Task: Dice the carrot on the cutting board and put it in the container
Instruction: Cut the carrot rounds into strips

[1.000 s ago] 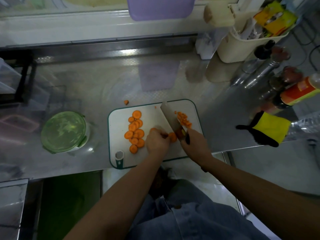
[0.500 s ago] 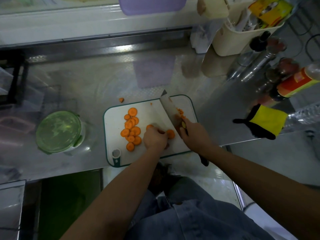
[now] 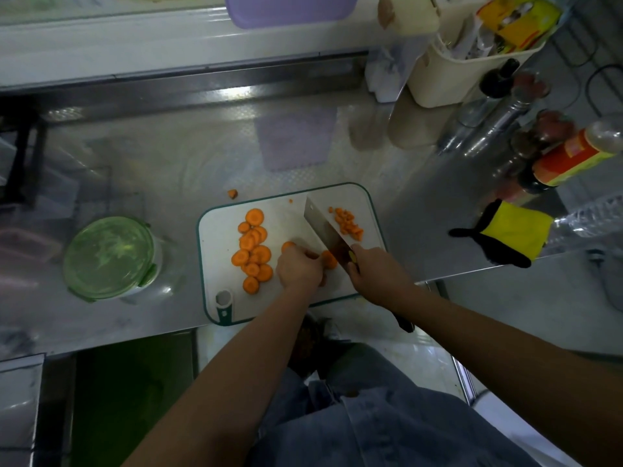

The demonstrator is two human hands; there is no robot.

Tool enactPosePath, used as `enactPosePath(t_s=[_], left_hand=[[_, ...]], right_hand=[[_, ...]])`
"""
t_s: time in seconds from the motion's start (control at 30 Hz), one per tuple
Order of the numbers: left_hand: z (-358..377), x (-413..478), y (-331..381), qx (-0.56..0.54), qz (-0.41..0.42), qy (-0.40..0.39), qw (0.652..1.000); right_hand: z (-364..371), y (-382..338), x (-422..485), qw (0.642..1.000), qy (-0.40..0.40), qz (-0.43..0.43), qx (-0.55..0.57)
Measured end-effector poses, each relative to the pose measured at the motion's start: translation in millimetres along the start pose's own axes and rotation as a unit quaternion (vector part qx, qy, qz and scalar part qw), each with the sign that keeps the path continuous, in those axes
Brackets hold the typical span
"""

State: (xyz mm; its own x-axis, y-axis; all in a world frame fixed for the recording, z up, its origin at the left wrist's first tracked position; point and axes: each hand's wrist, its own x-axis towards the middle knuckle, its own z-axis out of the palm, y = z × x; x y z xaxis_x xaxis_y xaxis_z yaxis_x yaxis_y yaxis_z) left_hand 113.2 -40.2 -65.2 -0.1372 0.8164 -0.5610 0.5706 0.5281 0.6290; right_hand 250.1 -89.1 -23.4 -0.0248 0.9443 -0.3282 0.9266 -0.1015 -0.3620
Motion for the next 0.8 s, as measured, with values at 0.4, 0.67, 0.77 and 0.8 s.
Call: enactPosePath(t_s=[0.4, 0.67, 0.77, 0.8], left_hand=[[1, 6, -5, -0.007, -0.006, -0.020, 1.000], [-2, 6, 0, -0.023, -0.013, -0.022, 0.999], [-3, 5, 0, -0.017, -0.006, -0.027, 0.999], [-3, 6, -1, -0.015, -0.001, -0.030, 0.999]], right_hand=[[16, 0, 3, 0.999, 0.035, 0.010, 0.017], [6, -1, 2, 0.999, 0.050, -0.018, 0.003], [7, 1, 3, 0.999, 0.035, -0.013, -0.011], [9, 1, 2, 0.999, 0.031, -0.012, -0.011]])
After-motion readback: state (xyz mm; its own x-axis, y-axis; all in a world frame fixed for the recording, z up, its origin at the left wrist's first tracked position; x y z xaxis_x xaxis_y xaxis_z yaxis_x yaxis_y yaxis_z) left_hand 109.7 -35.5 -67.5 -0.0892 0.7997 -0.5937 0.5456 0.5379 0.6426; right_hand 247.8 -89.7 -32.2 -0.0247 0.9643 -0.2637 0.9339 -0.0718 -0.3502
